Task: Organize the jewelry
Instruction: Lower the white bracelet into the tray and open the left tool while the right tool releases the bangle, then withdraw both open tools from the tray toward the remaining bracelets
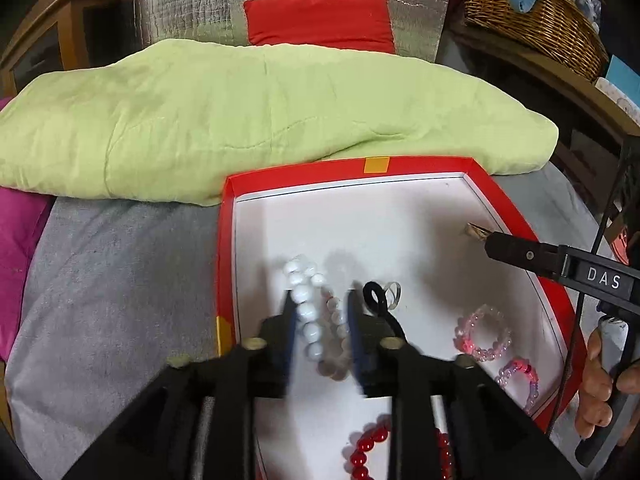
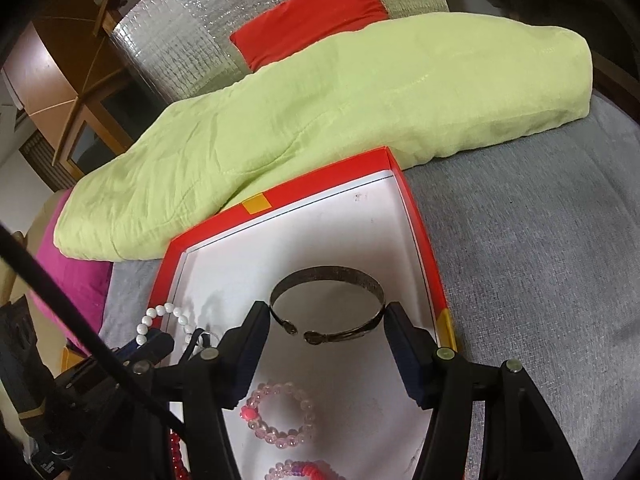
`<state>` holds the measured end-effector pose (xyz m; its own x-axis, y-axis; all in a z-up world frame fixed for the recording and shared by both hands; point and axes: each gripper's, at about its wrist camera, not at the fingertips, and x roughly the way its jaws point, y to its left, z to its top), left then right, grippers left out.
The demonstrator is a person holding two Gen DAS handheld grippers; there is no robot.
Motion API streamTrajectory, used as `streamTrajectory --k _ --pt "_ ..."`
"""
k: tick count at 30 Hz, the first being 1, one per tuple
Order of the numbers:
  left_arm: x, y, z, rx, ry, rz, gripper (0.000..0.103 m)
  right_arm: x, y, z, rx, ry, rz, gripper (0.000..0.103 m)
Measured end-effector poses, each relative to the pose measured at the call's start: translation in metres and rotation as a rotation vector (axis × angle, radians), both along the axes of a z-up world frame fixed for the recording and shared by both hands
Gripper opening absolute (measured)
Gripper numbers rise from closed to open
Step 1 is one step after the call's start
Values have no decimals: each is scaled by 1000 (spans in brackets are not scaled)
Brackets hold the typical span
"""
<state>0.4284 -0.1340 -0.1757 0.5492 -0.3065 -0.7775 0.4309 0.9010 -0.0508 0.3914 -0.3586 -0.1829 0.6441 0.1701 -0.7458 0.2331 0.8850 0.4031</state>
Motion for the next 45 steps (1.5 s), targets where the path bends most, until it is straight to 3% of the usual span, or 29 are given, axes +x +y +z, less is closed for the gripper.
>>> streamTrajectory --k 2,10,14,23,33,45 --pt "-5 1 4 11 -17 4 42 -2 -1 0 19 2 -3 64" --pt "-21 9 25 41 -73 2 52 -14 -5 3 58 -11 -6 67" --pt "-40 22 32 54 -103 23 64 -23 -2 10 49 -32 1 67" --pt "-75 57 43 99 -119 100 65 -55 13 33 1 -70 40 67" --pt "-147 75 37 156 -144 127 66 -116 52 53 -45 -113 153 67" --pt "-223 106 38 88 -155 188 66 -201 83 34 -103 -45 237 67"
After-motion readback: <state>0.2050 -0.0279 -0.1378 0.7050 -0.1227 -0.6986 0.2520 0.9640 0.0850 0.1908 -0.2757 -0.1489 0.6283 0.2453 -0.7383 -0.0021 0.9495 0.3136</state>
